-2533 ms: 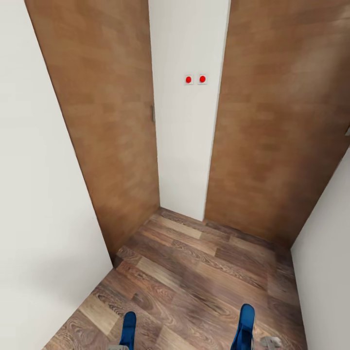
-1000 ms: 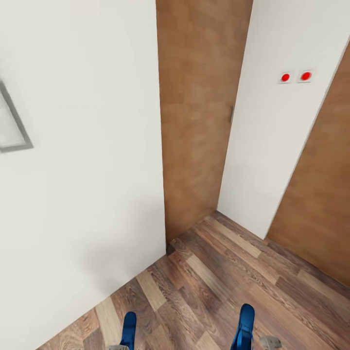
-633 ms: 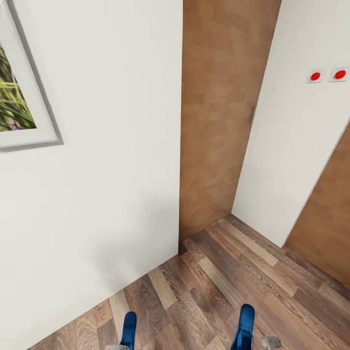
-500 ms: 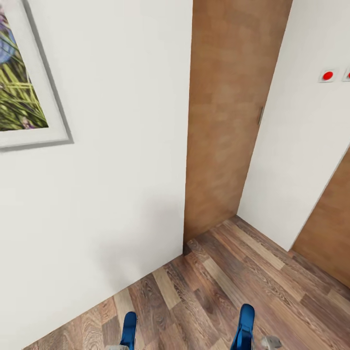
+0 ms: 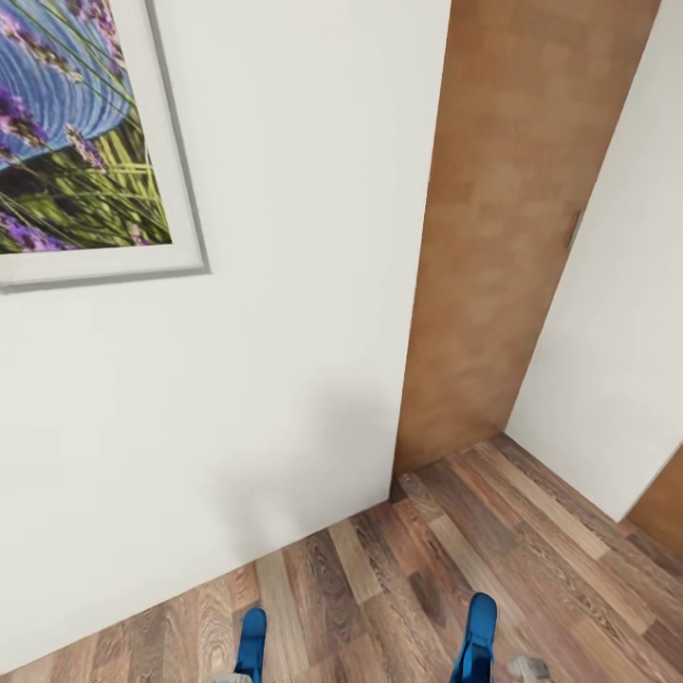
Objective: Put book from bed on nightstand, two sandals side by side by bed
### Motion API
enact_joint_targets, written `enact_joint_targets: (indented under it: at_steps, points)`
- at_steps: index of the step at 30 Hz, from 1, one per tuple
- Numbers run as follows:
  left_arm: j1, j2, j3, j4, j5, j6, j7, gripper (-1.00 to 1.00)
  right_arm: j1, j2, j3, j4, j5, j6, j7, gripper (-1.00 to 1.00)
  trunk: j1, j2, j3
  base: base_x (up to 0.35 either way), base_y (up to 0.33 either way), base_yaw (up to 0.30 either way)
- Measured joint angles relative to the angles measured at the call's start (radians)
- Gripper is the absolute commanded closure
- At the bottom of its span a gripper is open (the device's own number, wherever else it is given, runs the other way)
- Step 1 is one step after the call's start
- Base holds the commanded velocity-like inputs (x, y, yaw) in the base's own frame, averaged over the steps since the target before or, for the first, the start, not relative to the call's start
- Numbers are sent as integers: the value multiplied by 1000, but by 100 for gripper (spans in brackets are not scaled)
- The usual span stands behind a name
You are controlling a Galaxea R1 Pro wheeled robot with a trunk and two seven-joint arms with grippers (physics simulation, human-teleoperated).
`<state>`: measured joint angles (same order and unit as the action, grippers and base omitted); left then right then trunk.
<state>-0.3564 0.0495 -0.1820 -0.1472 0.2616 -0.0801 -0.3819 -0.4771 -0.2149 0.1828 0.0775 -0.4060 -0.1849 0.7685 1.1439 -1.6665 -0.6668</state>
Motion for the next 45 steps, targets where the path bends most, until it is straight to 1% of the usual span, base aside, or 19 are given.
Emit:
enact_joint_targets:
  at_steps: [45]
  points:
    - [0, -1, 0, 0, 0, 0, 0, 100, 0, 0, 0, 0, 0, 0, 0, 100, 0, 0, 0, 0, 0, 291]
